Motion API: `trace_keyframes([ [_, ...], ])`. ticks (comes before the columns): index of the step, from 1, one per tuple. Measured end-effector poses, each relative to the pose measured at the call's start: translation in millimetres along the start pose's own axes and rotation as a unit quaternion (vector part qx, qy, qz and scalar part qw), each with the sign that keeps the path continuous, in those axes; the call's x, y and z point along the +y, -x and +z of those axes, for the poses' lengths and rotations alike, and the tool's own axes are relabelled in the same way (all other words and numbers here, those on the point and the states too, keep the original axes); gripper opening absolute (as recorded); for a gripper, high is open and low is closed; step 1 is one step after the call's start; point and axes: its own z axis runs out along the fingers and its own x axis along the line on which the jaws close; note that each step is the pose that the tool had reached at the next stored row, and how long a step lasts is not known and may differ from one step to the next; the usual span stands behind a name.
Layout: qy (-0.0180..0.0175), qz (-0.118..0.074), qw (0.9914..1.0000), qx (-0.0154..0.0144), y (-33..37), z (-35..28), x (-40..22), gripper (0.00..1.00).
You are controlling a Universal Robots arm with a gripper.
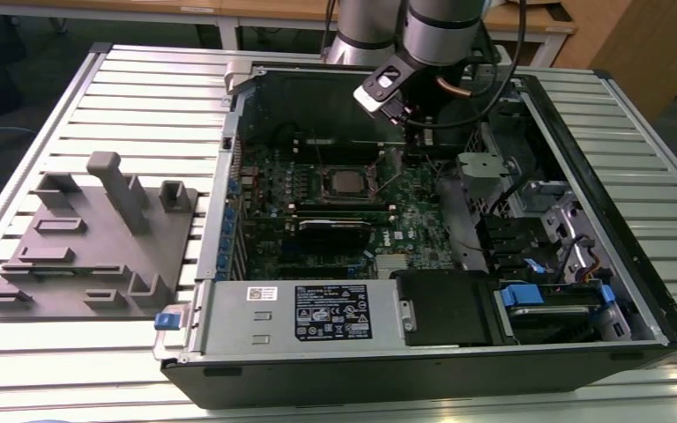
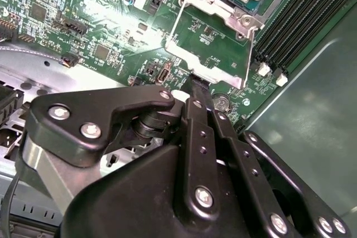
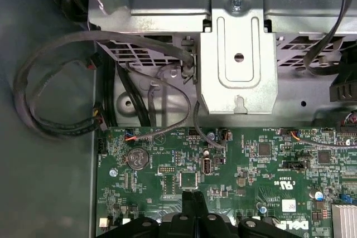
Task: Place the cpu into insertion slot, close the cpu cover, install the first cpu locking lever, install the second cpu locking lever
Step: 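Close the cpu cover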
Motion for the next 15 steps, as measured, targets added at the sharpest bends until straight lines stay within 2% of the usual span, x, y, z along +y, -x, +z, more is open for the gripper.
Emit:
trace_keyframes([
  [15,0.0001,0.000,1.00000,0.0000,0.1,-0.2,-4.1,0.10],
])
